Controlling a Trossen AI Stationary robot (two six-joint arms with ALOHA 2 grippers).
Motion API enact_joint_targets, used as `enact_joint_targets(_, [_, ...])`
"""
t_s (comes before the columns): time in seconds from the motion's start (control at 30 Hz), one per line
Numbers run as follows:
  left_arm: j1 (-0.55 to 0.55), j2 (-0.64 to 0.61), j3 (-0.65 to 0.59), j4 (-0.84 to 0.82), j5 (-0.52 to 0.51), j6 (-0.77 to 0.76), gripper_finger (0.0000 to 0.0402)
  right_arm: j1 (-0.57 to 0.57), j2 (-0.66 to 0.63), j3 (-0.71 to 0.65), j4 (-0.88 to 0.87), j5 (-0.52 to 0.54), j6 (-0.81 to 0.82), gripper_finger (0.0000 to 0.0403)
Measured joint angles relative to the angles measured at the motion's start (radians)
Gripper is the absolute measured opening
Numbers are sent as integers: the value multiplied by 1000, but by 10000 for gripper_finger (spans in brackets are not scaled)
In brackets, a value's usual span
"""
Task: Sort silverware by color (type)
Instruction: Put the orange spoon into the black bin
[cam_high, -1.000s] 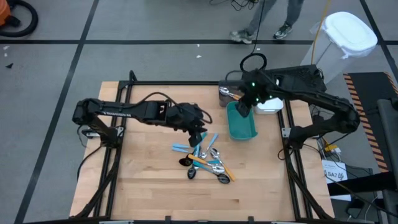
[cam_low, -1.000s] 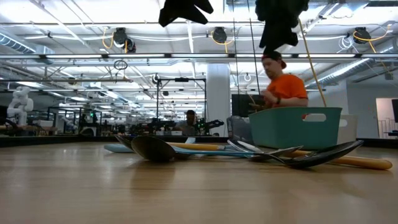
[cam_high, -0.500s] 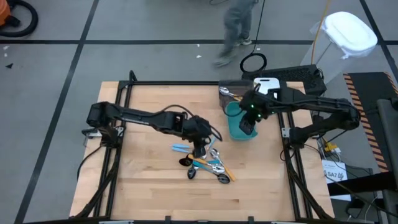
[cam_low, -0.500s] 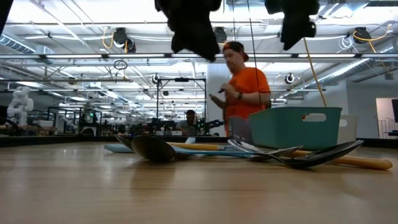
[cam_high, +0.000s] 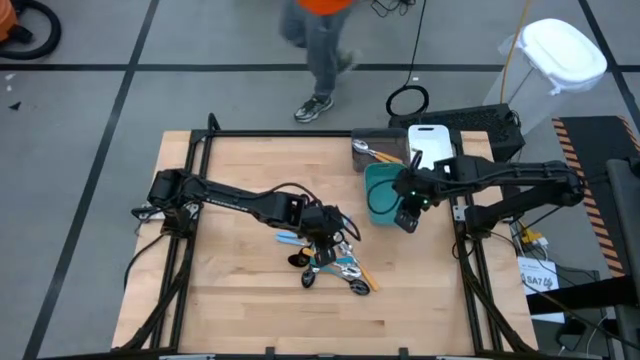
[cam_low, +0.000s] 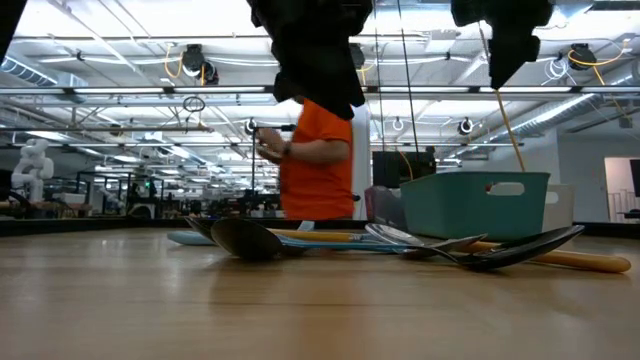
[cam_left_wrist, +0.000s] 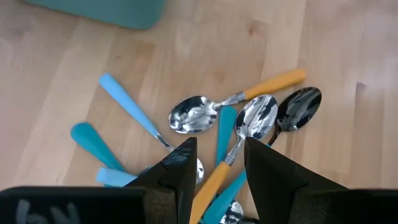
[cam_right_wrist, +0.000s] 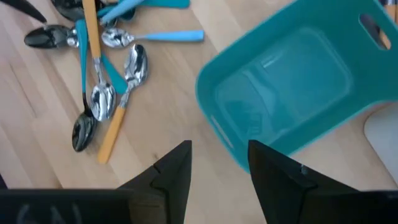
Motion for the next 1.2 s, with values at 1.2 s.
enact_joint_targets(1.2, [-53, 143, 0, -23, 49, 386, 259, 13, -330, -139, 34, 26, -290, 150])
